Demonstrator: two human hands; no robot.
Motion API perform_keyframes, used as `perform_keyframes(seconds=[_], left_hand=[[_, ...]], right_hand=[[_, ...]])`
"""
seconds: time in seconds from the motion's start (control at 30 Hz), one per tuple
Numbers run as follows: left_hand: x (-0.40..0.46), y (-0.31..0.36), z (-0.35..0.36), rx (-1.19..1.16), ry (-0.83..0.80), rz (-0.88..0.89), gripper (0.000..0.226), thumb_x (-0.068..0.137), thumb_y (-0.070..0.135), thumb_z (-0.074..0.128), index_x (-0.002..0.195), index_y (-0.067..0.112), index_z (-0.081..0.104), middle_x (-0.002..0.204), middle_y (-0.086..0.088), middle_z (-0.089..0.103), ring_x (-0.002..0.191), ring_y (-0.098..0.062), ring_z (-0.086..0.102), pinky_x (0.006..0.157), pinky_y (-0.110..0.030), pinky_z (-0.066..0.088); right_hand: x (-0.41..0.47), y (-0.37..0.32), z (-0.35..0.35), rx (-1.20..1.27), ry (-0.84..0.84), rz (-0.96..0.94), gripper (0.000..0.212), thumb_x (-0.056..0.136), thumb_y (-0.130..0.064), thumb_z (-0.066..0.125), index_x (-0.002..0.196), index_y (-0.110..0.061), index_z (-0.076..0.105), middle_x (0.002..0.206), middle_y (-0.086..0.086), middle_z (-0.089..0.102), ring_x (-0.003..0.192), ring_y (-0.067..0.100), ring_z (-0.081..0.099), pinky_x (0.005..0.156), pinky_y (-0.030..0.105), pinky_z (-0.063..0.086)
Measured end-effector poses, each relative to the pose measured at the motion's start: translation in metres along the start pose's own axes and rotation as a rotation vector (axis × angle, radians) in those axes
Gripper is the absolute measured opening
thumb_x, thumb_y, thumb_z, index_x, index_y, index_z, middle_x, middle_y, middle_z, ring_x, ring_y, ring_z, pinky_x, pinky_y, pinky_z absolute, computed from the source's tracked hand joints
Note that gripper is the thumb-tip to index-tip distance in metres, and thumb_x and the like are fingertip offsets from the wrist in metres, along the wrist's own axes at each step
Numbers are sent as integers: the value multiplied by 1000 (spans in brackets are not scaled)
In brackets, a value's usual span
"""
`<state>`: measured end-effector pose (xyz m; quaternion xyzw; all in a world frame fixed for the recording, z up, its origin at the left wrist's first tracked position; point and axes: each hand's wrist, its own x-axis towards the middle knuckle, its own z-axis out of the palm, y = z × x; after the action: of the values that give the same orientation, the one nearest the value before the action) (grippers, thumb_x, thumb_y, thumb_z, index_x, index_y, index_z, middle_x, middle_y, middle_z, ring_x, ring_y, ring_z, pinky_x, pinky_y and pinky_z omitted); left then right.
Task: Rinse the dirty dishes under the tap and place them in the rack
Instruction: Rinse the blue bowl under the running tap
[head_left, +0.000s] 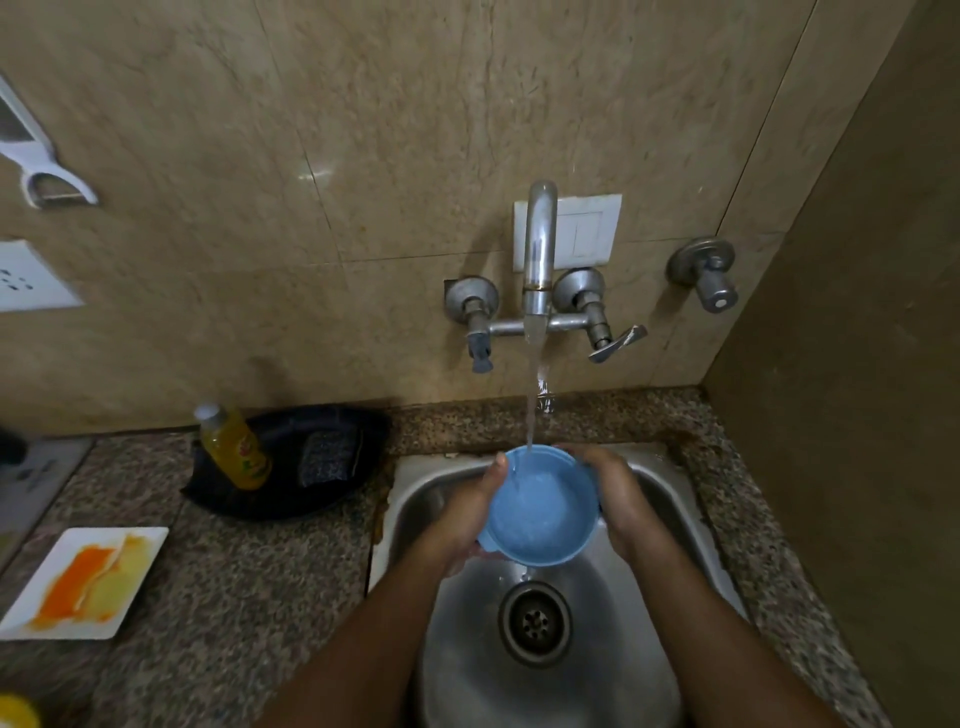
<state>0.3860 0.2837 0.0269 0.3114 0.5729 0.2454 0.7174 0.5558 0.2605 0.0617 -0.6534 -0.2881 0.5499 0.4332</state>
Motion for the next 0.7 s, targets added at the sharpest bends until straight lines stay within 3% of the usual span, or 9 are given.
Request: perform_keyframes(seconds=[0.07,0.13,0.23,0.33,0.4,0.53,0.63,0.7], left_hand=[[-2,4,12,-12,50,18,53,87,70,47,113,27,64,109,-8,71,99,-30,69,83,-58,57],[-6,8,25,-8,49,6,47,91,66,45,106,25,62,108,-8,70,97,-31,69,84,-57,56],[-12,14,34,-33,93,20,49,91,65,45,112,23,59,115,-10,67,89,-29,69,71,-51,60],[-10,13,31,51,120,51,53,91,67,45,113,22,62,113,-10,70,94,-30,70,72,-48,60],[-14,14,25,46,158,107,55,89,70,44,113,24,64,110,-10,71,99,-31,69,77,-49,60],[-12,14,5,207,209,290,76,66,84,49,115,29,68,106,0,75,97,-21,72,91,-49,56],[-28,19,-3,287,214,418,61,76,78,47,116,35,65,109,6,72,99,-13,69,92,-43,55],[-36,22,-9,373,257,504,46,89,68,46,118,36,62,109,8,70,96,-8,66,84,-34,54]], right_hand=[[3,-10,-5,118,82,-10,27,95,-34,51,91,-19,73,88,4,73,78,20,65,70,33,49],[10,-22,-7,224,163,-84,23,95,-31,50,98,-20,70,105,9,71,91,22,64,76,36,49],[19,-42,-11,205,191,-234,20,100,-25,48,106,-16,65,114,16,68,101,30,64,87,45,50],[27,-61,-10,37,127,-314,15,98,-36,53,102,-26,64,109,7,70,96,24,67,85,42,52],[32,-70,-4,-54,109,-309,24,95,-44,56,105,-25,65,105,0,71,92,18,69,82,39,54],[38,-79,4,-234,342,-392,28,94,-44,56,93,-18,66,79,-3,69,76,18,67,64,31,50],[30,-80,6,-624,534,-540,17,96,-36,53,105,-24,59,79,-9,57,73,16,54,60,27,35],[25,-84,4,-698,574,-605,18,97,-30,53,113,-23,57,85,-7,53,76,15,51,62,27,33]])
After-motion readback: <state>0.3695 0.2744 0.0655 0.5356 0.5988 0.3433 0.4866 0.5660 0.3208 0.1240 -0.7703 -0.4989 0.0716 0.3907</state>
